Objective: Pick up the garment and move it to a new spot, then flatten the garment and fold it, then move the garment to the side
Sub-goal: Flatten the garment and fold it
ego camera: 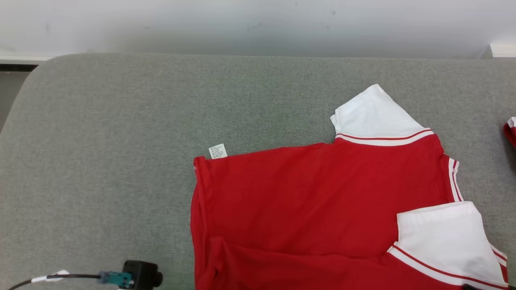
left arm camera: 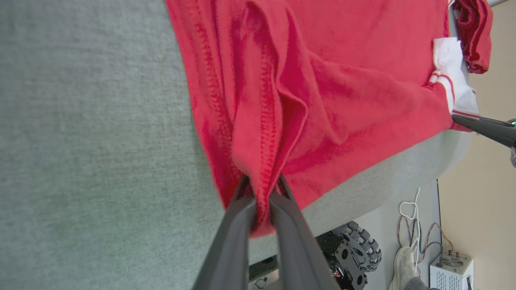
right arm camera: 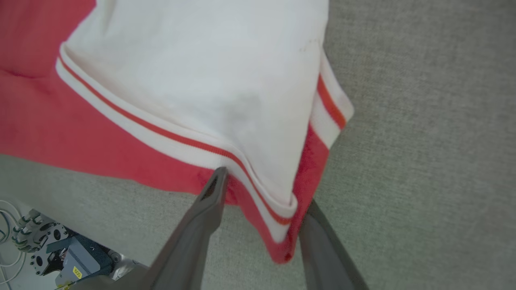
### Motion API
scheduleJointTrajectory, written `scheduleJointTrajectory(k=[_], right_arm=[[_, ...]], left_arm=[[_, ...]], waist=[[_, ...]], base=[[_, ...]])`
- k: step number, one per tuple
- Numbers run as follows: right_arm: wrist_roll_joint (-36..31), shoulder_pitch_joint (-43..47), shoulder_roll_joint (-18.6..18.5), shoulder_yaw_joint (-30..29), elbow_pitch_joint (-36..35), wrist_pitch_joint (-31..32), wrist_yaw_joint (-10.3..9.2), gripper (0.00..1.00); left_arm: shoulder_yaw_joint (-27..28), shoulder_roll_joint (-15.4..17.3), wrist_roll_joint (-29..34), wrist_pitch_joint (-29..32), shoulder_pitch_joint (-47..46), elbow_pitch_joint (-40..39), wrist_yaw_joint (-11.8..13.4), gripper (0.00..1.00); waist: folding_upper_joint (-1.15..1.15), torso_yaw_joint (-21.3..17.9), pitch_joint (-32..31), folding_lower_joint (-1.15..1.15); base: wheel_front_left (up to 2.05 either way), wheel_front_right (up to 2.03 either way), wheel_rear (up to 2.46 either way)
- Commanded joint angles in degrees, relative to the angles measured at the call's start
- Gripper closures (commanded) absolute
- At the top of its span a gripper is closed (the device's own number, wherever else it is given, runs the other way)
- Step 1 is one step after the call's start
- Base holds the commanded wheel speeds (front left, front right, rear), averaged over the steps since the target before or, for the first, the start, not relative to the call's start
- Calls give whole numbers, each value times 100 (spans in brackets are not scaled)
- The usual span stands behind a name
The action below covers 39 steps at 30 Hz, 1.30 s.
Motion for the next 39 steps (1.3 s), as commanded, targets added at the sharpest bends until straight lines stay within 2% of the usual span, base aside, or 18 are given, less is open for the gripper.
scheduleJointTrajectory(k=[1,5,8,10,12,16,19,23,30,39], right_arm=[[-49,56,17,-42,27,-61,-15,0],[-155,35,-208,-364,-213,-133,-16,0],[-107,-364,-339,-718,-589,-125,-15,0],[-229,-799,-381,-849,-756,-120,-15,0],[-393,-1408,-308,-824,-735,-132,-15,0],[-1064,-2787,21,-388,-193,-143,-15,0],[-1502,-3720,309,-7,501,-258,-15,0],[-1932,-4471,569,412,1524,-511,-15,0],[-2116,-5090,596,891,2724,-725,-15,0],[-1986,-5442,662,1395,3462,-790,-16,0]], left_arm=[[25,-17,62,-77,61,46,18,0],[325,175,246,-296,-111,-124,145,0],[536,314,515,-418,-516,-218,292,0],[559,261,721,-471,-961,-196,386,0],[403,67,794,-406,-1480,-79,343,0],[31,-399,1023,-348,-2556,520,217,0],[-249,-709,1225,-404,-3160,1051,130,0],[-503,-1064,1331,-482,-3614,1569,-8,0],[-775,-1447,1429,-568,-4100,2167,-183,0],[-946,-1609,1482,-537,-4527,2665,-353,0]], waist=[[0,20,20,0],[0,65,103,0],[0,133,245,0],[0,218,383,0],[0,343,543,0],[0,647,861,0],[0,843,1033,0],[0,1089,1157,0],[0,1305,1238,0],[0,1316,1249,0]], base=[[0,0,0],[0,0,0],[0,0,0],[0,0,0],[0,0,0],[0,0,0],[0,0,0],[0,0,0],[0,0,0],[0,0,0]])
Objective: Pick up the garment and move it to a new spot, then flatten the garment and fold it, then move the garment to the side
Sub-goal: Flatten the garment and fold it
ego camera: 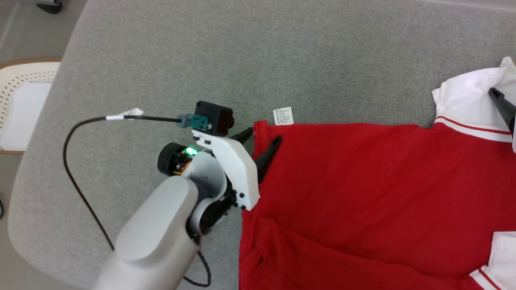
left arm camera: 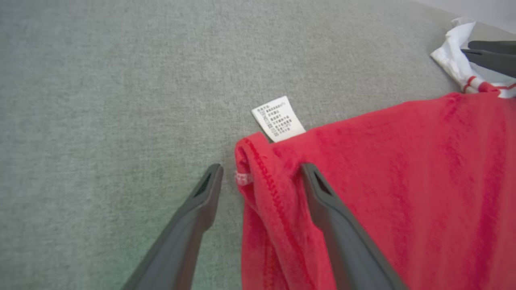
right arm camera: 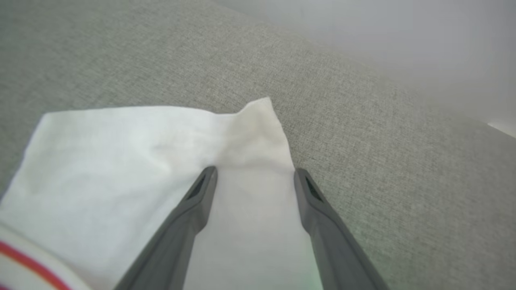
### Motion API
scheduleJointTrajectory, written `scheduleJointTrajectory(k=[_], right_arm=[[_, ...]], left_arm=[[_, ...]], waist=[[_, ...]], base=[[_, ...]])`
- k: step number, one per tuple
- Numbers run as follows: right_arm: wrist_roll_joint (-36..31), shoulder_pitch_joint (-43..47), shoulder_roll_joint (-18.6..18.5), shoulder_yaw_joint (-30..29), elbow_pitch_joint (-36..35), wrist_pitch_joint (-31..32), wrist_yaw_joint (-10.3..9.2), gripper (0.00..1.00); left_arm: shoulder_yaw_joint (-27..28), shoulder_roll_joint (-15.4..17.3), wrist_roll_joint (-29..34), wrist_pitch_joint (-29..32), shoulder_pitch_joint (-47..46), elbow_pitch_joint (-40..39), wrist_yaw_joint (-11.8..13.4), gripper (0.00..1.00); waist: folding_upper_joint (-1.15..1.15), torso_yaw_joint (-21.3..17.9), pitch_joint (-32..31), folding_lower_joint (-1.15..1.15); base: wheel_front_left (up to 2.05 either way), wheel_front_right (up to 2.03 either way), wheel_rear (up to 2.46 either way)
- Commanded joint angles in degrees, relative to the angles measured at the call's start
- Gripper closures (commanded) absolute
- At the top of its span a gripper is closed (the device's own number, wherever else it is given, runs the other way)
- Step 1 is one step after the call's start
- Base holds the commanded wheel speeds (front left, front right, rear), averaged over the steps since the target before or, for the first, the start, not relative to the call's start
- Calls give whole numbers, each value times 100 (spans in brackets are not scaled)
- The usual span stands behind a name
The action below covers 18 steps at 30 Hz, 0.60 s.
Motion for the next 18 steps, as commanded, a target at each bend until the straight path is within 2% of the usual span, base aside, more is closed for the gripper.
scheduleJointTrajectory(k=[1,3,4,5,6,7,8,9,11,18], right_arm=[[70,7,48,131,166,44,-16,0],[123,-4,98,270,269,97,-16,0],[164,-2,129,337,332,111,-15,0],[201,6,165,403,395,133,-10,0],[257,25,199,480,450,195,-7,0],[361,55,259,559,501,274,1,0],[475,51,319,629,488,275,15,63],[602,8,365,631,479,229,15,100],[841,-115,410,653,357,76,18,100],[975,-593,112,422,300,-995,-10,100]], left_arm=[[-34,-36,64,40,-88,64,-48,0],[-68,-47,40,81,-132,134,-85,0],[-89,-57,26,111,-155,190,-105,14],[-113,-74,0,147,-174,251,-121,54],[-124,-95,-28,155,-202,304,-138,67],[-109,-131,-78,161,-223,373,-151,100],[-102,-151,-84,147,-259,433,-176,100],[-86,-158,-89,94,-316,479,-189,100],[-2,-157,-83,-54,-421,563,-186,100],[248,-204,-136,-622,-539,717,-136,100]], waist=[[0,-9,-1,-1],[0,-13,0,-1],[0,-13,-4,-1],[0,-11,-13,-1],[0,-9,-23,-1],[0,-9,-33,-1],[0,-13,-39,-1],[0,-25,-39,-1],[0,-64,-32,-1],[0,-190,-105,-1]], base=[[0,0,0],[0,0,0],[0,0,0],[0,0,0],[0,0,0],[0,0,0],[0,0,0],[0,0,0],[0,0,0],[0,0,0]])
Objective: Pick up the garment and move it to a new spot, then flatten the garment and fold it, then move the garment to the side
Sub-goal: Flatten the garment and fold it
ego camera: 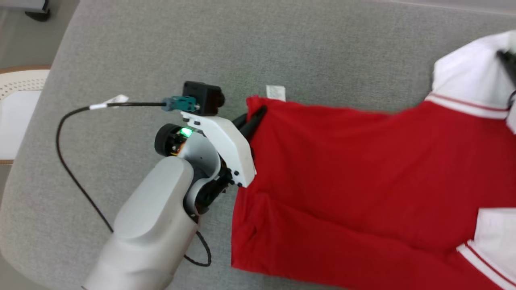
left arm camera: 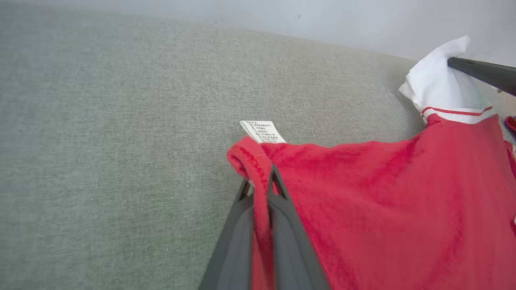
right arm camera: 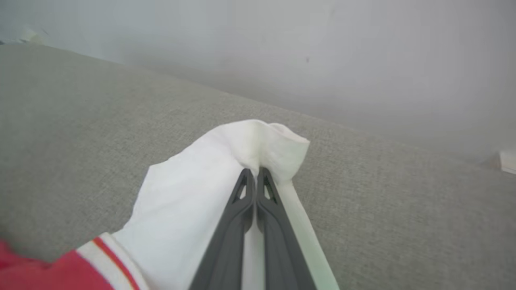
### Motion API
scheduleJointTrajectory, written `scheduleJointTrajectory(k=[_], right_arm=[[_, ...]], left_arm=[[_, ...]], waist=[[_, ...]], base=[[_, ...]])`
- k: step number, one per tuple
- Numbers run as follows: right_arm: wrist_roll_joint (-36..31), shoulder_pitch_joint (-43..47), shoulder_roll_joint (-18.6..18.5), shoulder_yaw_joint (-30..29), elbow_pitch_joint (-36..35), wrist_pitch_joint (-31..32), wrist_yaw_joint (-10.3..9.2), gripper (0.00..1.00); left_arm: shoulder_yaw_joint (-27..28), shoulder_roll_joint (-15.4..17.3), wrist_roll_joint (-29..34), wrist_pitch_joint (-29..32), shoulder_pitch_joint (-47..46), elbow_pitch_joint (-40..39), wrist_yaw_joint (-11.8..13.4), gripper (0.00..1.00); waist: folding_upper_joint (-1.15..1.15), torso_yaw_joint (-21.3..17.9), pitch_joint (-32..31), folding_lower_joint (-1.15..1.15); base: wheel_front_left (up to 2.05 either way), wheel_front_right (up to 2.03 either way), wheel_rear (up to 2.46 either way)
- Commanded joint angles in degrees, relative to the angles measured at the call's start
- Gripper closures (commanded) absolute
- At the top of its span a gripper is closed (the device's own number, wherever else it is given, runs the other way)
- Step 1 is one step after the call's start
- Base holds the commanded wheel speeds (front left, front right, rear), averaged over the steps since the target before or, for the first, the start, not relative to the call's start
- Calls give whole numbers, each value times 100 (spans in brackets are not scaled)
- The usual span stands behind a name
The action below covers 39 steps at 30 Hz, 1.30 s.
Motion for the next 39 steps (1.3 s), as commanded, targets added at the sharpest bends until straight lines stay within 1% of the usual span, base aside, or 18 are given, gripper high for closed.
scheduleJointTrajectory(k=[1,4,8,11,14,17,19,22,24,28,29,30,31,34,36,39], right_arm=[[55,-71,-50,-36,38,-78,-4,100],[150,-94,-170,-93,81,-342,-4,100],[262,263,-285,1,-95,-669,-4,100],[407,647,-315,-16,-383,-1108,-4,100],[495,1250,-323,20,-713,-1570,-4,100],[479,1840,-298,6,-988,-1988,-4,100],[535,2246,-207,-34,-1099,-2219,-4,100],[509,2745,-71,-77,-1171,-2462,-4,100],[511,3035,58,-47,-1167,-2551,-4,100],[475,3467,263,-16,-1114,-2689,-4,100],[436,3540,291,-8,-1090,-2704,-4,100],[364,3606,307,-5,-1052,-2746,-4,69],[335,3666,350,-17,-1026,-2773,-4,0],[223,3757,369,-153,-1000,-2879,-4,0],[138,3821,345,-286,-986,-2902,-7,0],[148,3944,273,-541,-1088,-2760,-6,0]], left_arm=[[42,21,-26,-89,-58,30,8,100],[126,62,-79,-244,36,68,-6,100],[178,119,-167,-423,269,94,-63,100],[299,192,-265,-654,484,6,-65,100],[446,269,-377,-920,862,-225,-86,100],[575,375,-508,-1126,1373,-549,-23,100],[613,435,-589,-1155,1753,-737,53,100],[664,424,-736,-1185,2303,-1019,154,100],[668,430,-820,-1212,2631,-1165,158,100],[738,499,-920,-1343,3136,-1341,269,100],[757,535,-898,-1392,3236,-1384,299,80],[775,540,-922,-1416,3340,-1429,339,39],[796,552,-963,-1415,3441,-1467,358,0],[838,692,-878,-1460,3640,-1591,450,0],[846,804,-674,-1618,3682,-1709,488,0],[856,996,-254,-1944,3813,-1813,724,0]], waist=[[0,-46,-44,0],[0,-150,-149,0],[0,-324,-305,0],[0,-499,-391,0],[0,-674,-507,0],[0,-837,-634,0],[0,-920,-727,0],[0,-1057,-844,0],[0,-1150,-920,0],[0,-1308,-1079,0],[0,-1345,-1119,0],[0,-1380,-1159,0],[0,-1412,-1192,0],[0,-1483,-1276,0],[0,-1498,-1325,0],[0,-1480,-1395,0]], base=[[0,0,0],[0,0,0],[0,0,0],[0,0,0],[0,0,0],[0,0,0],[0,0,0],[0,0,0],[0,0,0],[0,0,0],[0,0,0],[0,0,0],[0,0,0],[0,0,0],[0,0,0],[0,0,0]])
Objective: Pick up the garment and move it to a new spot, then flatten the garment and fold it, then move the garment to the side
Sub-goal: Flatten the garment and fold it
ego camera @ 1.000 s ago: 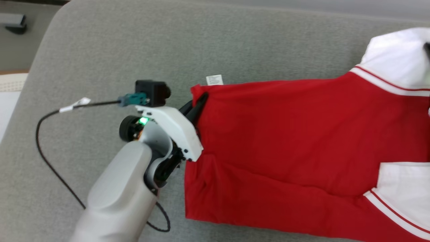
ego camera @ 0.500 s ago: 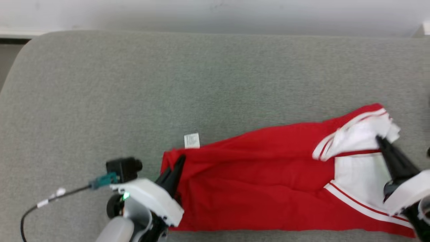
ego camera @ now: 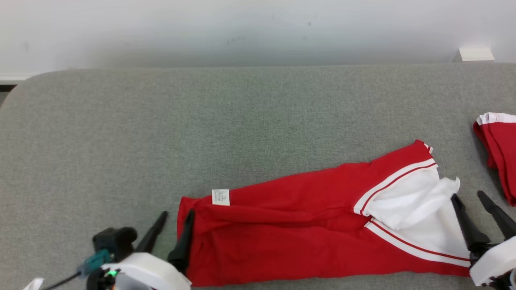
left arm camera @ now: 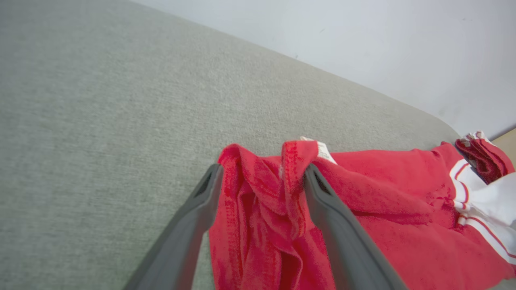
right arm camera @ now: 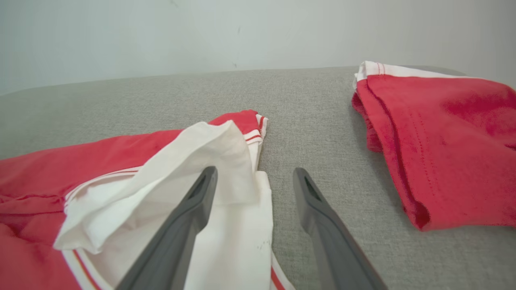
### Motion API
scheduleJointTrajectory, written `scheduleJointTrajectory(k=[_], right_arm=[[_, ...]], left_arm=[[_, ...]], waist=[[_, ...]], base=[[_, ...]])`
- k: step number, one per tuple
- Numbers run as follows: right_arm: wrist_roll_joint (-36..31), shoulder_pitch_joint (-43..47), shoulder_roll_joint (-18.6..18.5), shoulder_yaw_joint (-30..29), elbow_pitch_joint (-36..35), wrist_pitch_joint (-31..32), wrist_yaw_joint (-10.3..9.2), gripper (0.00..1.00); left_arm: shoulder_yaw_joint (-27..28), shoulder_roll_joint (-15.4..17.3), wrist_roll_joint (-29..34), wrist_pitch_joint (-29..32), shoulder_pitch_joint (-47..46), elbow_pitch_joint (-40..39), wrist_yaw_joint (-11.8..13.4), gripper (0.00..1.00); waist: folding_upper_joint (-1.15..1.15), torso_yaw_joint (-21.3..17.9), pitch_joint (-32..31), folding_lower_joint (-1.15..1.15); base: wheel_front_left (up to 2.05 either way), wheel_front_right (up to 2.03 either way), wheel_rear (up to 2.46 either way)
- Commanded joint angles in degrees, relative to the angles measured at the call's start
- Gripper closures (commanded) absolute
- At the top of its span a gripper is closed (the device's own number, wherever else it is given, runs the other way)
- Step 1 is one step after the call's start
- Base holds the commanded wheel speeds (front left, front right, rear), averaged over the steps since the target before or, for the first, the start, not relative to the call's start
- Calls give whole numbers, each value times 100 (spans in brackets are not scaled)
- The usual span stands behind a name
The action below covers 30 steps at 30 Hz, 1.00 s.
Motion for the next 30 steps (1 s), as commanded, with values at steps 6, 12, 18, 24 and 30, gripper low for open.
scheduleJointTrajectory(k=[6,12,18,24,30], right_arm=[[322,271,-223,-843,-365,692,-12,0],[51,189,-109,-969,-492,1785,-10,0],[-432,-41,182,-873,-28,2609,-10,0],[-758,-113,343,-845,545,2967,-10,0],[-384,-137,568,-693,736,3232,4,0]], left_arm=[[102,72,804,-933,503,-283,581,0],[143,-205,1395,-1149,772,-351,783,0],[373,-602,1876,-1147,875,-364,579,0],[715,-810,2266,-1148,989,-296,287,0],[957,-1040,2492,-1147,1050,-200,1,0]], waist=[[0,94,-165,0],[0,304,-187,0],[0,510,-93,0],[0,699,-22,0],[0,847,-8,0]], base=[[0,0,0],[0,0,0],[0,0,0],[0,0,0],[0,0,0]])
